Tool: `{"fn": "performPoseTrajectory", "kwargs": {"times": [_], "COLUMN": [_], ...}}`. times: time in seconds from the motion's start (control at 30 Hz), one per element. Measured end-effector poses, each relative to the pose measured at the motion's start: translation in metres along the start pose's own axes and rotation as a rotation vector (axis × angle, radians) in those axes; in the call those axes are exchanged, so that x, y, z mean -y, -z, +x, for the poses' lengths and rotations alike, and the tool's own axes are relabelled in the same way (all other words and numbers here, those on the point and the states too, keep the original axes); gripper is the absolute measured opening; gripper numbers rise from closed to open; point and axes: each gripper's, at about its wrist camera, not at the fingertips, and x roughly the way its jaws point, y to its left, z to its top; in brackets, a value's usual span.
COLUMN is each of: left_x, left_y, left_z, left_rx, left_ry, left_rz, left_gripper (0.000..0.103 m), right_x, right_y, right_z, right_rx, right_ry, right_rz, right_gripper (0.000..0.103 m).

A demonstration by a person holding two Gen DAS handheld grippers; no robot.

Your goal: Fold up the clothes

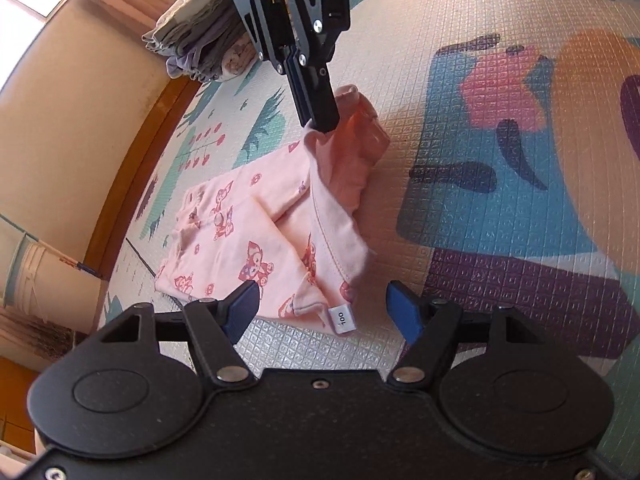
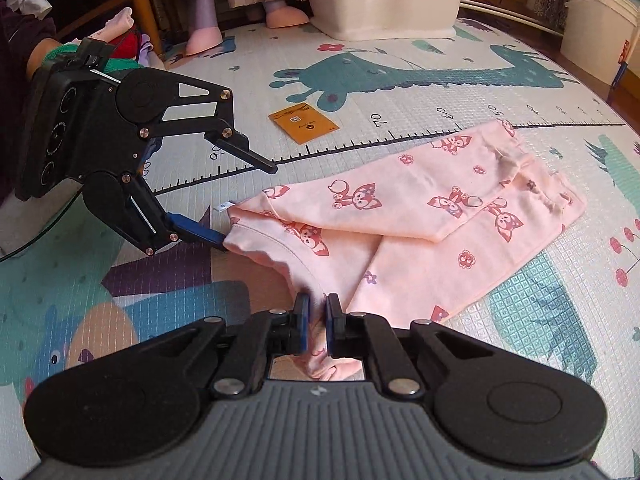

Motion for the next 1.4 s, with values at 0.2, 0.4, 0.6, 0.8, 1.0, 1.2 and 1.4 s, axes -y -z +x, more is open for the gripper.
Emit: {"fn": "performPoseTrajectory", "kwargs": {"times": [0.2, 0.4, 0.6, 0.8, 1.0, 1.2, 1.4], "left_x": [-0.001, -0.043, -0.087, -0.114, -0.125, -0.115, -0.065], "left_y": [0.004, -0.003, -0.017, -0.026, -0.025, -0.026, -0.021], "left_z": [0.004, -0.003, -0.001, 0.0, 0.002, 0.0, -0.011], "left_rx": [-0.013, 0.012, 0.034, 0.052, 0.056, 0.051, 0.028], "left_ry": [-0.047, -0.004, 0.047, 0.068, 0.092, 0.083, 0.103], "left_rz": [0.047, -0.191, -0.353, -0.453, -0.533, -0.466, -0.176], "left_gripper": [0.01, 0.009, 0.008, 0.008, 0.008, 0.008, 0.008], "right_x": [-0.011, -0.045, -0.075, -0.092, -0.089, -0.083, -0.075], "right_y": [0.006, 0.029, 0.035, 0.033, 0.04, 0.038, 0.032], "right_z": [0.0, 0.005, 0.021, 0.037, 0.04, 0.032, 0.006], "right_rx": [-0.019, -0.076, -0.089, -0.106, -0.108, -0.085, -0.033], "right_ry": [0.038, 0.162, 0.262, 0.357, 0.487, 0.483, 0.365], "right_rz": [-0.069, -0.356, -0.523, -0.627, -0.71, -0.622, -0.428], "right_gripper": [0.013, 0.037, 0.052, 0.054, 0.052, 0.019, 0.018]}}
